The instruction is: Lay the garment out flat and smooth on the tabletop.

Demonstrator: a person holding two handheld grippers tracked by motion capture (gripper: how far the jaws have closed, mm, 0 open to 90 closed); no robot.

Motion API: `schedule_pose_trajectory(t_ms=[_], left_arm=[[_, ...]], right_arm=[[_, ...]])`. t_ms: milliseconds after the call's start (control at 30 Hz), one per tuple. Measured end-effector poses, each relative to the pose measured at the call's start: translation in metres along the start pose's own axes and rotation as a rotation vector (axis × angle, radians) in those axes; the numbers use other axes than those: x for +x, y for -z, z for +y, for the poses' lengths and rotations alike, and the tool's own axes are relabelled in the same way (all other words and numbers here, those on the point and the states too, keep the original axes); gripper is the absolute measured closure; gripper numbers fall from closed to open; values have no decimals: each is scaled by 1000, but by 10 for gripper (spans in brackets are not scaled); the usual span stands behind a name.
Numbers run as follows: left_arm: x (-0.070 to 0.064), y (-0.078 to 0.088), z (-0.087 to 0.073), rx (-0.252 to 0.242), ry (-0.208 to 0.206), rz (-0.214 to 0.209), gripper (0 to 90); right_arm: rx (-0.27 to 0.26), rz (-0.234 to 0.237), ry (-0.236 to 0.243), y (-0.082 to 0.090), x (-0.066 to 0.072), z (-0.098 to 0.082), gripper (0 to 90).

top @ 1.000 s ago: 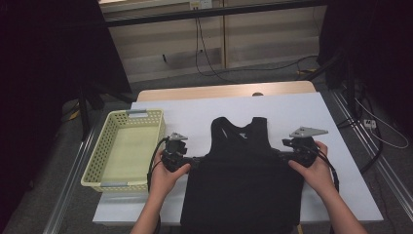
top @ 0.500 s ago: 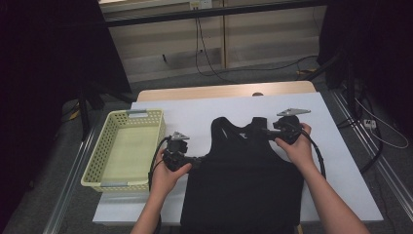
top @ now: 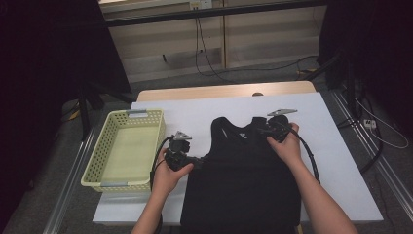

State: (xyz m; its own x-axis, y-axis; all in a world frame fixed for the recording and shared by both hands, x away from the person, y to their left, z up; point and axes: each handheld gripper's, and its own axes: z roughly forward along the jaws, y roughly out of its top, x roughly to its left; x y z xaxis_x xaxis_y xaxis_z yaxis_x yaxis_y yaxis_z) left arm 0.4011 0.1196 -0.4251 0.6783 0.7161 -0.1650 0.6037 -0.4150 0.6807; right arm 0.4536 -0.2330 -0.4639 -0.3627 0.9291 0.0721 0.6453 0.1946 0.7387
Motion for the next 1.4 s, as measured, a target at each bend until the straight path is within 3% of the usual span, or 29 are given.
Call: schedule_pose_trajectory(t_ms=[133, 200, 300, 367, 533, 733, 800, 967, 1200, 1300, 1400], left_arm=[[0, 3, 1, 6, -5, -1, 129], [-1, 2, 0, -10, -4, 7, 129], [-1, 3, 0, -10, -4, 5, 129], [-1, 3, 0, -9, -3, 5, 129], [-1, 5, 1, -10, -1, 2, 129], [0, 4, 1, -12, 1, 7, 129], [0, 4, 1, -15, 4, 4, 129], [0, 6, 2, -17, -2, 12, 129], [1, 8, 2, -23, -1, 14, 128], [1, 8, 1, -23, 1, 18, 126], [2, 8, 1, -19, 4, 20, 124]], right_arm=[[-8, 15, -13, -1, 1, -1, 726], [-4, 48, -32, 0, -1, -1, 832], [-1, 73, -44, 0, -3, -1, 846], [-18, 50, -21, 4, -5, 1, 853], [-132, -14, -18, 21, -18, 9, 851], [-91, -109, -39, 17, -36, 5, 682], [-85, -113, -39, 19, -37, 4, 666], [-81, -68, -13, 25, -27, 8, 603], [-60, 34, 54, 30, 6, 14, 450], [-71, 83, 56, 28, 17, 15, 421], [-67, 111, 86, 24, 27, 14, 405]])
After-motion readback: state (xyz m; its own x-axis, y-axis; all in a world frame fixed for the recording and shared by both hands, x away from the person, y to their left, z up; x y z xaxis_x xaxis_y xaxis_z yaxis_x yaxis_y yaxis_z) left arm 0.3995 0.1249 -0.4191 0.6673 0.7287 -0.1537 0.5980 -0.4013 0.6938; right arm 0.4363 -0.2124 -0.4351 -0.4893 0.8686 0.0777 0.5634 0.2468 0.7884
